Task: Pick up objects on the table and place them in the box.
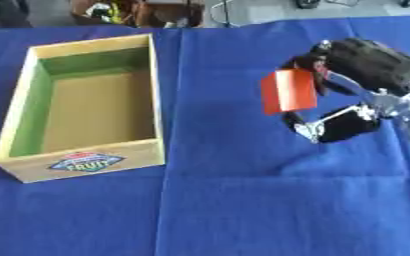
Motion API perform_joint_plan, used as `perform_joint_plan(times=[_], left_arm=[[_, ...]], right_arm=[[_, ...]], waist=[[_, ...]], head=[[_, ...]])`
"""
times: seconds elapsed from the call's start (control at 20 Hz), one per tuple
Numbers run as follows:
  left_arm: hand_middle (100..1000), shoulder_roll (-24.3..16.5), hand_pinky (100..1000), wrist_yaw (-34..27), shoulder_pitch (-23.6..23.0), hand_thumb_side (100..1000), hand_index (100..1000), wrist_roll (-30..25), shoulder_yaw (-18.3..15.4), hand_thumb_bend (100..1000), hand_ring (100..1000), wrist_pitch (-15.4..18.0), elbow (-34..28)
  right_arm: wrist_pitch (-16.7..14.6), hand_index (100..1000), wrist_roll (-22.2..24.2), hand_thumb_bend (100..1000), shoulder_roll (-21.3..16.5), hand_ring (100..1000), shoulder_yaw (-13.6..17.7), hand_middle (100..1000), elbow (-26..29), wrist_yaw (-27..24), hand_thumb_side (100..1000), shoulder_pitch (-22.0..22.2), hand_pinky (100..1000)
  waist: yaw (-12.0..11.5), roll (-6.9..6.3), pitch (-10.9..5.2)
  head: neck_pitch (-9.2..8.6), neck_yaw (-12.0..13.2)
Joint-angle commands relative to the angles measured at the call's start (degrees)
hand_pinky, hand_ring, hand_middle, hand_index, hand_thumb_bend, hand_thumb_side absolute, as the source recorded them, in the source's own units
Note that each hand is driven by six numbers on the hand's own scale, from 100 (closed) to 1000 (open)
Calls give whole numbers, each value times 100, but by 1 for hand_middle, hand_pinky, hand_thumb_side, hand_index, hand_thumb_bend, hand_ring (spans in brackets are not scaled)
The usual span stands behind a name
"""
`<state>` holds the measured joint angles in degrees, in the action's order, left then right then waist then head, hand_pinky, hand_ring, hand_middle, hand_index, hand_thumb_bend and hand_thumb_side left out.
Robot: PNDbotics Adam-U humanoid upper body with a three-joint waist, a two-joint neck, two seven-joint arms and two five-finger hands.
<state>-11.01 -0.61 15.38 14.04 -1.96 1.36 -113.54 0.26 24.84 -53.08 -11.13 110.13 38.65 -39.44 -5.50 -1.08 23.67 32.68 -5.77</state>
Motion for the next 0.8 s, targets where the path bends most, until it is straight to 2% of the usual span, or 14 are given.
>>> perform_joint_plan(times=[0.05,0.35,0.65,0.7,0.75,0.8], left_arm=[[758,-62,627,-24,-3,984,781,-23,20,100,770,-9,-106],[758,-79,621,-26,-41,984,781,-29,25,100,770,-24,-106],[758,-95,617,-35,-62,984,781,-44,45,100,770,-35,-106],[759,-99,617,-36,-60,998,781,-48,49,100,770,-35,-106],[759,-102,617,-37,-57,983,781,-52,53,100,770,-35,-106],[759,-104,617,-39,-55,983,781,-56,54,100,770,-36,-106]], right_arm=[[-58,306,135,100,76,488,-144,280,-235,-43,269,-497,564],[-197,303,416,100,723,490,-484,279,-1095,-17,255,-1733,564],[-403,313,355,100,1714,490,-667,280,-2119,479,241,-2807,563],[-436,313,338,100,1898,490,-678,279,-2312,572,316,-2945,564],[-471,313,322,100,2078,490,-685,279,-2510,666,242,-3071,564],[-513,313,297,100,2214,489,-688,278,-2686,755,242,-3166,564]], waist=[[-31,17,-181],[-86,71,-250],[-146,112,-291],[-168,114,-293],[-192,116,-293],[-207,118,-292]], head=[[43,-16],[62,-13],[88,-71],[89,-89],[89,-109],[88,-120]])
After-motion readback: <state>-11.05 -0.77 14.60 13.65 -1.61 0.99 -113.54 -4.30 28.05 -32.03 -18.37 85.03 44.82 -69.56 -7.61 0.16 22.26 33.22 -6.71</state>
